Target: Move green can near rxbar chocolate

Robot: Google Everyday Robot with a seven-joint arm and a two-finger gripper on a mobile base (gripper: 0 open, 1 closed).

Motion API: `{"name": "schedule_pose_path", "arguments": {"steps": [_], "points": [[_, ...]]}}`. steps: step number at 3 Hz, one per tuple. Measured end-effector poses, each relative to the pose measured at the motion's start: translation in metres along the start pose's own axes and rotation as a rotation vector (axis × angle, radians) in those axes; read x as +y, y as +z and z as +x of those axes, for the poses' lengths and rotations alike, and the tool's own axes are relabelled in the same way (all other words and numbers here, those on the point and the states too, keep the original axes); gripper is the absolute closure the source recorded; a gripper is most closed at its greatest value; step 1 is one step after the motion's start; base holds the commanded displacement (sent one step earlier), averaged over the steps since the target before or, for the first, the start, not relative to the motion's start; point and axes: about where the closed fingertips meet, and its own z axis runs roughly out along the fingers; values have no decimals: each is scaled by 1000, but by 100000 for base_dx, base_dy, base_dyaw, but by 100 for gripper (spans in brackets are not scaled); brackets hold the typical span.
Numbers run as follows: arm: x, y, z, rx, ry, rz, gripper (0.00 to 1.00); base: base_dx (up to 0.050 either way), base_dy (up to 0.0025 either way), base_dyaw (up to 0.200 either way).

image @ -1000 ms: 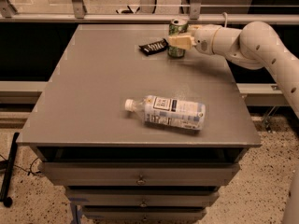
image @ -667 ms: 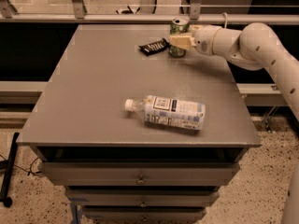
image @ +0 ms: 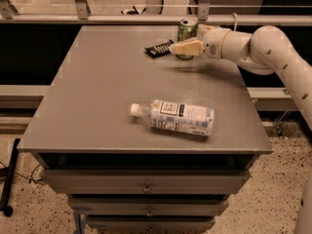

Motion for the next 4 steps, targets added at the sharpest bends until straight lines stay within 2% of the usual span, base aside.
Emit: {"name": "schedule_pose_path", "arguments": {"steps": [1,2,3,4], "points": [[9,-4,-7,-26,9,-24,0,0,0,0],[23,-18,-24,-61,1,-47,0,0,0,0],[32,-52,-37,-101,-24,-46,0,0,0,0],[34,-111,-46,-161,-56,7,0,0,0,0]]}}
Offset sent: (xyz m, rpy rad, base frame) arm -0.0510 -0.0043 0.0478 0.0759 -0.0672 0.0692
